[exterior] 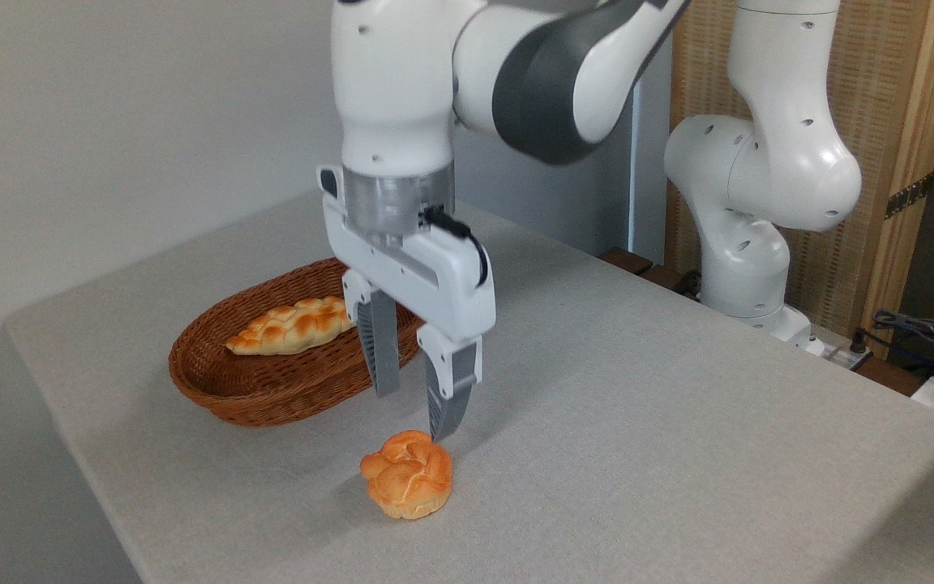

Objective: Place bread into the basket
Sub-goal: 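Close the gripper fingers around the round bun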

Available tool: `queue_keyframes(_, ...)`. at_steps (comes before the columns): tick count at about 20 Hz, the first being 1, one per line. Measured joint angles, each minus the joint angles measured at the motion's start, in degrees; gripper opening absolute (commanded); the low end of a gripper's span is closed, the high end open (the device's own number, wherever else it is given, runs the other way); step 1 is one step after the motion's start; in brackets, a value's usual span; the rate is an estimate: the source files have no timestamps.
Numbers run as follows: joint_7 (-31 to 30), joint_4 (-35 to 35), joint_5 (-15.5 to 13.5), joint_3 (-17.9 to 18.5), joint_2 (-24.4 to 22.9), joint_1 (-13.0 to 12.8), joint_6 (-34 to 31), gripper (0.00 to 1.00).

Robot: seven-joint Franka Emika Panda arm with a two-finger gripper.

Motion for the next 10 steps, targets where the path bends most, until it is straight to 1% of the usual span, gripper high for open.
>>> queue_keyframes(2,0.67,-1.19,0.0,0.0,0.98,0.0,1.83,1.0)
queue_keyframes(5,2.33,-1.69,0.0,0.24,2.39,0.05,2.69,1.0)
queue_keyframes(7,2.42,-1.84,0.0,0.28,3.89,0.14,4.4,1.0)
queue_keyframes(10,2.44,-1.83,0.0,0.26,5.4,0.14,5.11,1.0)
